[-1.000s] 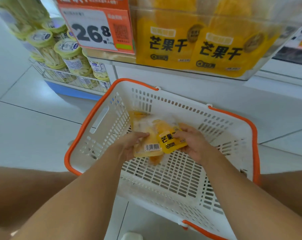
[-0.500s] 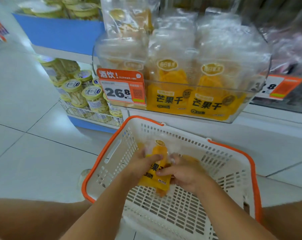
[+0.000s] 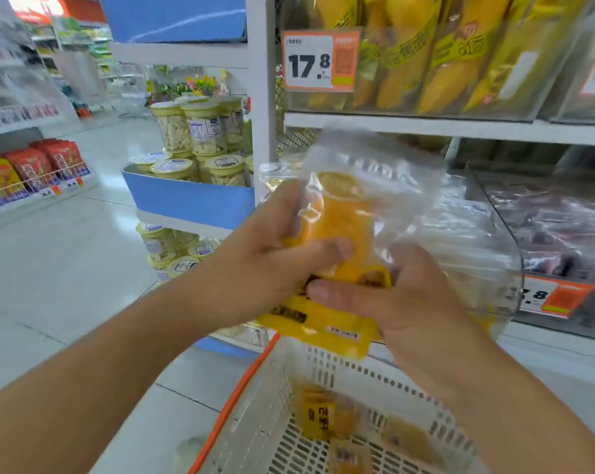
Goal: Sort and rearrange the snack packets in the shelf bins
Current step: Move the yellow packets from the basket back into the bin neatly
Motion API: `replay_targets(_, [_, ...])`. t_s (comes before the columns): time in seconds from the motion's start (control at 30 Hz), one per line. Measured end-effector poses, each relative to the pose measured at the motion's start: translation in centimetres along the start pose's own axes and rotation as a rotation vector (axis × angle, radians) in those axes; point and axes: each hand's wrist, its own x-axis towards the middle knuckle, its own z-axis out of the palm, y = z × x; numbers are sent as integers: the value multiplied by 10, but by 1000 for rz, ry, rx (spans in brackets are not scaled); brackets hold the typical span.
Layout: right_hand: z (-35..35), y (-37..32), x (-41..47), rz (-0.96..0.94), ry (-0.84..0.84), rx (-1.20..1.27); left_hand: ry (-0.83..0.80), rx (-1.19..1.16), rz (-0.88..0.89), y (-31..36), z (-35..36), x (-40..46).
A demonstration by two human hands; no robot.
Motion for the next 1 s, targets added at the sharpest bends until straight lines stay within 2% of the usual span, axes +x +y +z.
replay_targets(0.07, [-8, -30, 29, -101, 37, -46, -1, -37, 4, 8, -17, 37])
replay_targets(0.1, [-14, -41, 45, -125, 61, -60, 53, -25, 8, 10, -27, 54])
replay_targets(0.13, [-23, -49, 63, -138, 107, -83, 157, 3, 14, 3, -40, 71])
replay_targets(0.2, [-41, -59, 98, -127, 202, -153, 476, 169, 23, -27, -67, 99])
replay_targets(0.23, [-50, -59, 114, -114, 230, -168, 610, 282, -18, -49, -79, 109])
replay_targets(0.27, [-56, -58, 128, -93, 246, -163, 665, 361, -92, -68, -88, 114])
replay_targets(0.33, [-61, -50, 147, -46, 251, -137, 612, 312, -259, -103, -96, 120])
replay_targets(0.4, [-59, -38, 159, -10, 208, -104, 597, 56, -359, -115, -97, 123])
replay_targets(0.47, [-52, -23, 168, 30, 158, -105, 616, -145, -406, -114, -95, 126])
replay_targets(0.57, [-37, -1, 177, 56, 88, -194, 559, -247, -405, -119, -96, 119])
replay_targets(0.73, [-21, 14, 184, 91, 0, -297, 242, -111, -271, -117, -88, 97])
replay_targets(0.87, [-19, 4, 184, 146, -52, -553, 244, -9, -203, -111, -71, 97])
replay_targets(1.0, [-27, -9, 186, 217, 25, -550, 237, -83, -188, -113, -79, 98])
